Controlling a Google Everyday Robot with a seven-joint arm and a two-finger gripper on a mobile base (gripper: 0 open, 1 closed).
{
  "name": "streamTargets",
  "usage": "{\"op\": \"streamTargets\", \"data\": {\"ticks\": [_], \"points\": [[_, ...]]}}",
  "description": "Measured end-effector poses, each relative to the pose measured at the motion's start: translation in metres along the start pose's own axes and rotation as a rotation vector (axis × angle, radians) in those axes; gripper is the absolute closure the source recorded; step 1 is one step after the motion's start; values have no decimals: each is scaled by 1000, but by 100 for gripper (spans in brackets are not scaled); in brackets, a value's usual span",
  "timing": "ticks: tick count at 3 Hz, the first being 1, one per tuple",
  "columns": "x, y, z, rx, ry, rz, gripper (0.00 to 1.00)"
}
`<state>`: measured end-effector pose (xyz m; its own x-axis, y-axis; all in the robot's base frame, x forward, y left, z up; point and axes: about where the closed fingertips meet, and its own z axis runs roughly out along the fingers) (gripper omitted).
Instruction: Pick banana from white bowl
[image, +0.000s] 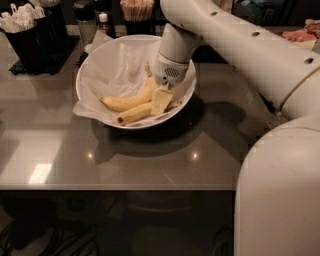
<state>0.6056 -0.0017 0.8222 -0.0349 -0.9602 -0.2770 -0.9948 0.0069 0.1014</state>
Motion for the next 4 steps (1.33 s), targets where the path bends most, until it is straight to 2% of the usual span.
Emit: {"op": "streamTargets", "data": {"ticks": [1,2,3,4], "points": [[0,0,0,0,0,0,100],[-9,12,-43,62,-139,-82,100],[-26,50,-126,160,-355,-235,100],[-33,93,-182,204,-514,-325,100]]}}
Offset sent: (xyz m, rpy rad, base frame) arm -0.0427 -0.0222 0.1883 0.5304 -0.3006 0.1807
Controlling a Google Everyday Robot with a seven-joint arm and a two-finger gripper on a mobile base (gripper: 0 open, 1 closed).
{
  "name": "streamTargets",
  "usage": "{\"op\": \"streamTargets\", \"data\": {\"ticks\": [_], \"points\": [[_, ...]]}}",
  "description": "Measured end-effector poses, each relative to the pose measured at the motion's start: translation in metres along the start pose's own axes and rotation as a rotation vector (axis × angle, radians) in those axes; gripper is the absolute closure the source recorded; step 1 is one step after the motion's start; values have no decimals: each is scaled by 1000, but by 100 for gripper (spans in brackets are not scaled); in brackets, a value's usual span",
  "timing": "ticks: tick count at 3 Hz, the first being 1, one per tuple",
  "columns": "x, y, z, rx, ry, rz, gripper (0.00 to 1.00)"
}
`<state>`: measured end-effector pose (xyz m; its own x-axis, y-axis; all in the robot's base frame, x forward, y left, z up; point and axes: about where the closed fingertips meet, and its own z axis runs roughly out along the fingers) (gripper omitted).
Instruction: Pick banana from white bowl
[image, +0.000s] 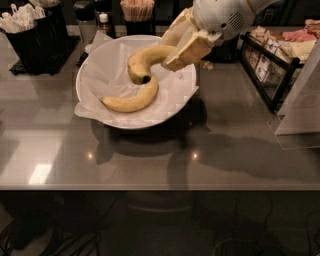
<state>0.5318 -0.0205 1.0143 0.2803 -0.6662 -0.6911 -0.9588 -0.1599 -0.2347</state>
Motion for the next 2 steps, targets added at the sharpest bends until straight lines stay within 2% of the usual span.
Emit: {"op": "streamTargets", "data": {"ticks": [1,2], "points": [[-24,31,-27,36,-154,-14,100],[-21,38,-36,48,-179,10,100]]}}
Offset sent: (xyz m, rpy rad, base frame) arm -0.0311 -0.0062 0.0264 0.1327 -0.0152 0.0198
